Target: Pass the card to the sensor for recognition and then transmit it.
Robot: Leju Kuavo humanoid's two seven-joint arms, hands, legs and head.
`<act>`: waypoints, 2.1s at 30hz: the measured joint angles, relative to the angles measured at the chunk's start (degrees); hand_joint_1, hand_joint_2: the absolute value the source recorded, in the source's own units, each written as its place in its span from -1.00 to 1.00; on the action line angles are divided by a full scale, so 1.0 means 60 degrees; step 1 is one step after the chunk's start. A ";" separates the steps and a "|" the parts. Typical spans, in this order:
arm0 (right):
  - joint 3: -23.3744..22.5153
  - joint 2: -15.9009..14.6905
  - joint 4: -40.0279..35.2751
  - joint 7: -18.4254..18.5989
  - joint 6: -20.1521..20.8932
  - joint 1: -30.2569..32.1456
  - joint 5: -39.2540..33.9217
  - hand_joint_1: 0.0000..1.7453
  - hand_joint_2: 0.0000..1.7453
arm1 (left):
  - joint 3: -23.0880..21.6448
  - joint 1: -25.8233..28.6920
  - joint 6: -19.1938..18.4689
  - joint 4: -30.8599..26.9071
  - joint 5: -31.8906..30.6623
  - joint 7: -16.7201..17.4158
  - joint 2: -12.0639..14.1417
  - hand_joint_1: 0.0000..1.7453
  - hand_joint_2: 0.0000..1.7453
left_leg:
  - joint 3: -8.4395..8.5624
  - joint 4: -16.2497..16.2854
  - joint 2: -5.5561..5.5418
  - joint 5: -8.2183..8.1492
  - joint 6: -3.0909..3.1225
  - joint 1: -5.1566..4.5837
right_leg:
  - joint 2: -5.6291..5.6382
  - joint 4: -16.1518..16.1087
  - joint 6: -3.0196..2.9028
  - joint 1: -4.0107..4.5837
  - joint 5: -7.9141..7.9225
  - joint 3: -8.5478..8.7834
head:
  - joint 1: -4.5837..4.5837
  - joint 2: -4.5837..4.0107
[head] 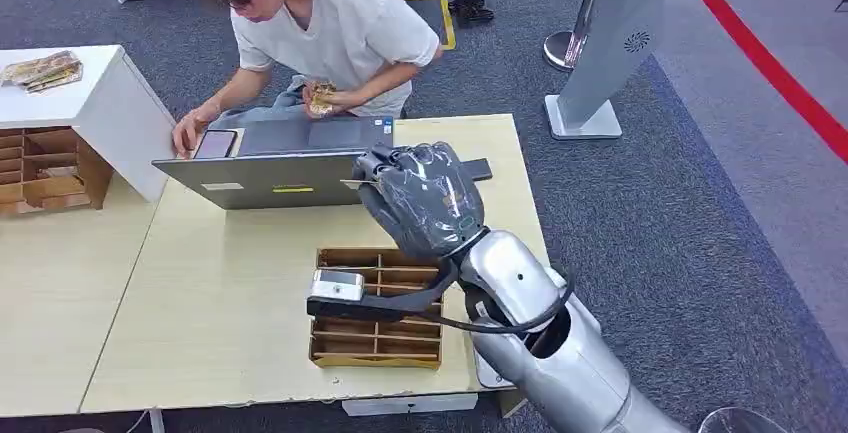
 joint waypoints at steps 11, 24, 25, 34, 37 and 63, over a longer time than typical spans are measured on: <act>0.0018 0.0179 0.0012 0.0055 0.0441 -0.1331 0.0037 1.00 1.00 | -0.0015 -0.0126 -0.0546 0.0000 -0.0561 0.0277 -0.0015 -1.00 -1.00 | 0.0000 0.0000 -0.0001 0.0010 -0.0003 0.0001 | -0.0001 0.0004 0.0000 0.0000 0.0006 0.0002 | 0.0004 0.0000; 0.0088 0.0689 0.2151 0.0758 0.1049 -0.2649 0.0977 1.00 1.00 | -0.0164 -0.0180 -0.0546 0.0000 -0.0962 0.0266 -0.0018 -1.00 -1.00 | 0.0000 0.0000 -0.0002 0.0010 -0.0004 0.0001 | -0.0001 0.0007 0.0000 0.0000 0.0005 0.0002 | 0.0000 0.0000; 0.0109 0.0710 0.2316 0.0765 0.1060 -0.2712 0.1132 1.00 1.00 | -0.0178 -0.0180 -0.0550 0.0000 -0.0972 0.0255 -0.0018 -1.00 -1.00 | 0.0000 0.0000 -0.0003 0.0010 -0.0004 0.0001 | -0.0002 0.0007 0.0000 0.0001 0.0005 0.0002 | 0.0004 0.0000; 0.0390 0.0874 0.3877 0.1053 0.1355 -0.3223 0.2102 0.48 1.00 | -0.0281 -0.0183 -0.0623 0.0000 -0.1093 0.0259 -0.0018 -1.00 -1.00 | 0.0000 0.0001 -0.0002 0.0011 -0.0004 0.0001 | -0.0002 0.0007 0.0000 0.0000 0.0006 0.0002 | 0.0000 0.0000; 0.0459 0.0911 0.4263 0.1056 0.1446 -0.3338 0.2200 -1.00 1.00 | -0.0320 -0.0186 -0.0623 0.0000 -0.1104 0.0259 -0.0018 -1.00 -1.00 | 0.0000 0.0001 -0.0004 0.0011 -0.0004 0.0001 | -0.0002 0.0007 0.0000 0.0001 0.0006 0.0002 | 0.0004 0.0000; 0.0269 0.0666 0.3302 0.0462 0.0596 -0.2582 0.0639 -1.00 -1.00 | -0.0291 -0.0103 -0.0287 0.0000 -0.0589 0.0186 -0.0015 -1.00 -1.00 | -0.0001 0.0002 -0.0011 0.0009 -0.0004 0.0003 | -0.0004 0.0002 0.0001 0.0003 0.0003 -0.0003 | 0.0004 0.0000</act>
